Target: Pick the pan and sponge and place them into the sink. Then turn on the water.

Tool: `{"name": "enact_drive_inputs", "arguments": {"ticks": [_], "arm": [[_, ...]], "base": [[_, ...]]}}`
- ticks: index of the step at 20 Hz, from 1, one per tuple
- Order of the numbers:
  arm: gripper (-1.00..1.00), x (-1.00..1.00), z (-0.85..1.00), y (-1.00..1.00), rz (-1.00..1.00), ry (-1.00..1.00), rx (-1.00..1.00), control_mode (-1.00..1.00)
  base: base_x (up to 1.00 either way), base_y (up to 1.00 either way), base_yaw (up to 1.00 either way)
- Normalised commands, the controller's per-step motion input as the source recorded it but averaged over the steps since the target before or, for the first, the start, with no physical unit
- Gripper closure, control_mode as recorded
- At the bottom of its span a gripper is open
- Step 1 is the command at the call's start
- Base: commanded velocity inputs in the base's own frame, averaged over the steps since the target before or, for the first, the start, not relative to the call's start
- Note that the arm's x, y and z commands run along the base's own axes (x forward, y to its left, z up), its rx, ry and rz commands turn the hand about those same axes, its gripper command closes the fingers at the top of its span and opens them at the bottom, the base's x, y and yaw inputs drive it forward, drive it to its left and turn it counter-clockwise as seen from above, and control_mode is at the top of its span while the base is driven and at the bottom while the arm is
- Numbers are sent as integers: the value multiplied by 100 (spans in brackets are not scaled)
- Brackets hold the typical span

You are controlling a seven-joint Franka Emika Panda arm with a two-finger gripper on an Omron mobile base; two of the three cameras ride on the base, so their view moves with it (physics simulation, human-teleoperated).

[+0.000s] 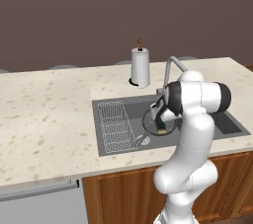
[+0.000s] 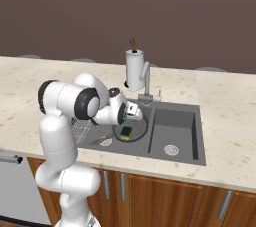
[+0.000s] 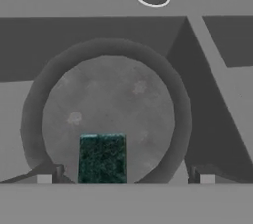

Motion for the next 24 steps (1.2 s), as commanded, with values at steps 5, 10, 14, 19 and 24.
{"name": "enact_drive_inputs", "arguments": {"ticks": [5, 10, 14, 19, 24], "arm": [[-100, -31, 18, 0, 2, 0, 0, -100], [-100, -25, 4, 0, 2, 0, 0, -100], [-100, -1, 0, -12, 0, 0, 0, -100], [-100, 0, 2, -28, 0, -2, 0, -100], [-100, 0, 9, -39, 3, -6, 0, -100]], "base": [[0, 0, 0], [0, 0, 0], [0, 0, 0], [0, 0, 0], [0, 0, 0]]}}
